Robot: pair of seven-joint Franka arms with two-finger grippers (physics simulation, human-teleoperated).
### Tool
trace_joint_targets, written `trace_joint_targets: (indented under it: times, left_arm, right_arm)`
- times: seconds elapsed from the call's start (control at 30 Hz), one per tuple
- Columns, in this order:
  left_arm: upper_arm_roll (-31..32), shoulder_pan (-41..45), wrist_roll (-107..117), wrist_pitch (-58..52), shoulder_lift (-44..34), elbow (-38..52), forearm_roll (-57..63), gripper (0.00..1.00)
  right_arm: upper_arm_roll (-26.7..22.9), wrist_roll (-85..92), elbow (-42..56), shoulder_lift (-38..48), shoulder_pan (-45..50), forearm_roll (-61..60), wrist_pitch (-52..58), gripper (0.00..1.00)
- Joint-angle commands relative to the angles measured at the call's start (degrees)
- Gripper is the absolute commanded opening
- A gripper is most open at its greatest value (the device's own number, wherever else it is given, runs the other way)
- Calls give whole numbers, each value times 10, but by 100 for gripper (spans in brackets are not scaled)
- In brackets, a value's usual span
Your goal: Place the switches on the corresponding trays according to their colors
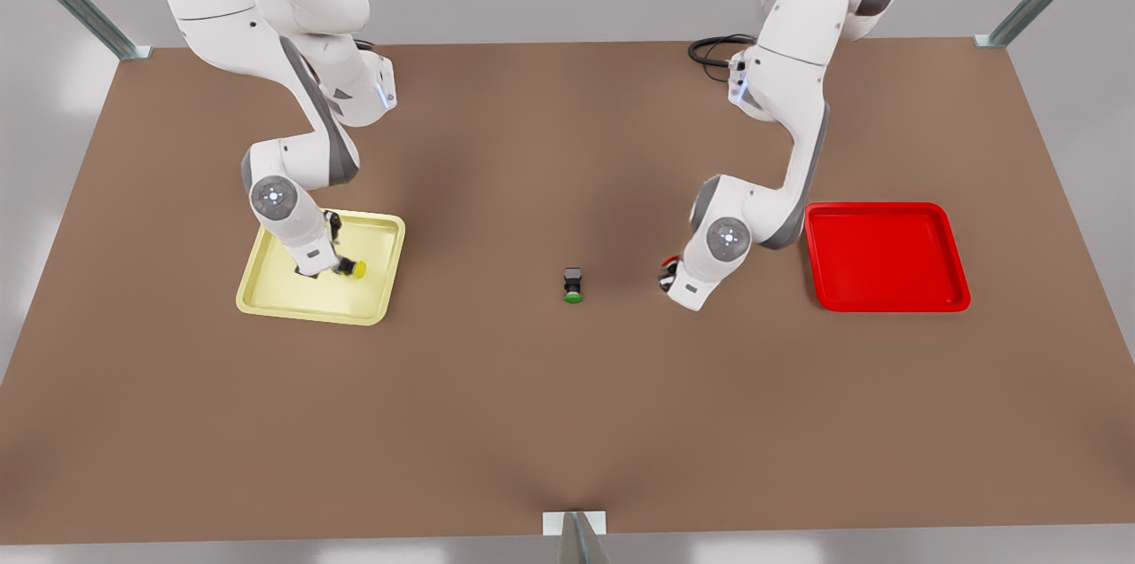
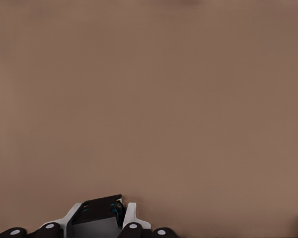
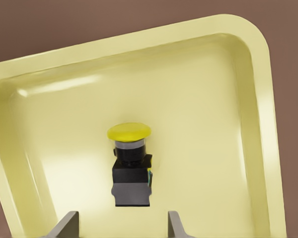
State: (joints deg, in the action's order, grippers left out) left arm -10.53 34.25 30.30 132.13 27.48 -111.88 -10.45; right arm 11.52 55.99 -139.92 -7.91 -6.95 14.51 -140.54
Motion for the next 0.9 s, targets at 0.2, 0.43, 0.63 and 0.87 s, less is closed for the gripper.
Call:
trace_joint_targets:
  times: [0.2,0.43,0.63,0.87]
  left_arm:
    - [-176,-100,-368,-88,-6,33,-7,52]
    - [-243,-145,-577,-85,19,-25,-4,53]
    - [-264,-146,-598,-87,37,-47,-3,100]
    - [-261,-136,-555,-156,12,80,-6,100]
  right_arm:
    - [1,-3,107,14,3,-2,79,98]
    - [-1,-383,409,22,17,-26,378,100]
    - [-67,-522,567,16,16,-98,510,100]
    - [-62,-530,571,2,18,-100,502,100]
